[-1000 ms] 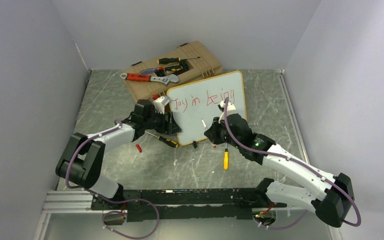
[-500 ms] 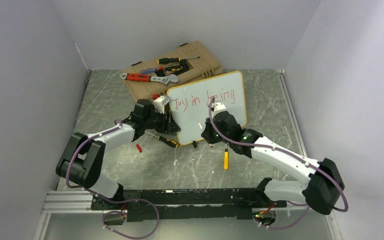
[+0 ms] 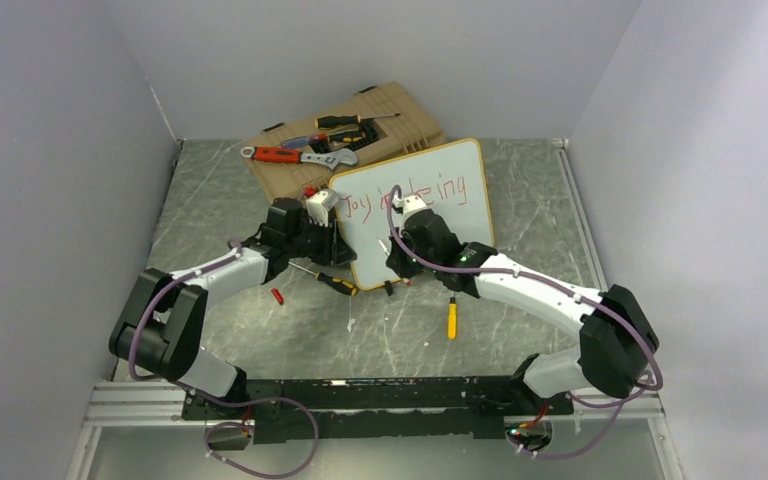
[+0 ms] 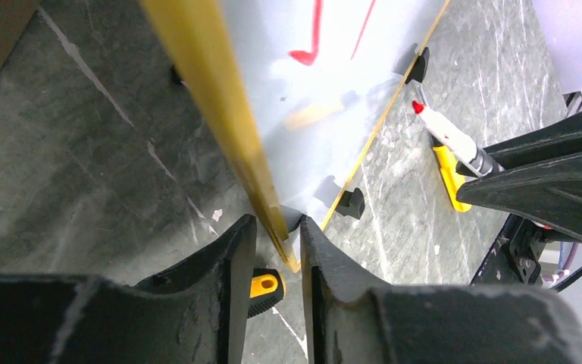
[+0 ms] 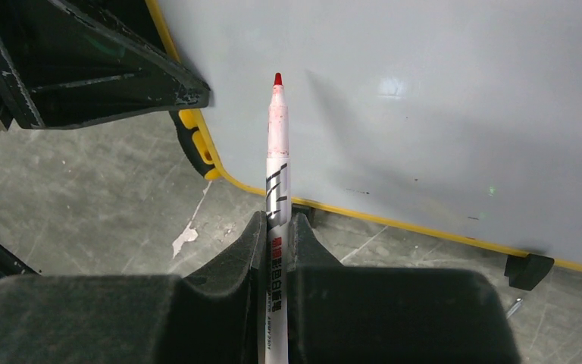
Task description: Write a sentence on the whiteboard
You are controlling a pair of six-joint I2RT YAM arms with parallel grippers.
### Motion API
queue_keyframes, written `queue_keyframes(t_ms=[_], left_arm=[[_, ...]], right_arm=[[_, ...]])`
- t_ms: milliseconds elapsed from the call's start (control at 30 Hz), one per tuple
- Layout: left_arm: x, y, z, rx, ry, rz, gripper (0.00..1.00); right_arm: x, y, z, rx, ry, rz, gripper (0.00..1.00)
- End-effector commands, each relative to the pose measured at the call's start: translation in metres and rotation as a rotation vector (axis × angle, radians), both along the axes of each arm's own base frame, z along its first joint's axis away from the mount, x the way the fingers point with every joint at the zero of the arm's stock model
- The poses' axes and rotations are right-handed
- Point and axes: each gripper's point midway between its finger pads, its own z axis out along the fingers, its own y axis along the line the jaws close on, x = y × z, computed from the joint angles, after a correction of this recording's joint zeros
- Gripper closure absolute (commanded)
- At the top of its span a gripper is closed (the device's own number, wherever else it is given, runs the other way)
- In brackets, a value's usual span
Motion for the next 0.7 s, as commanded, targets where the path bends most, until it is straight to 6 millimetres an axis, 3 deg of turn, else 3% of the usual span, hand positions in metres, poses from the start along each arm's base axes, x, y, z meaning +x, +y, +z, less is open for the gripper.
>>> queue_keyframes(t_ms=[0,667], left_arm=[[0.002,0.003,0.007,0.028,-0.049,-0.001,0.69],[-0.008,-0.003,0.004,0.118,-0.098,-0.033,0.86]], right_arm=[[0.009,0.012,0.019,0.033,-0.047,0.018,1.0],[0.019,0.013,0.005,-0.028,-0.023,-0.003,1.0]])
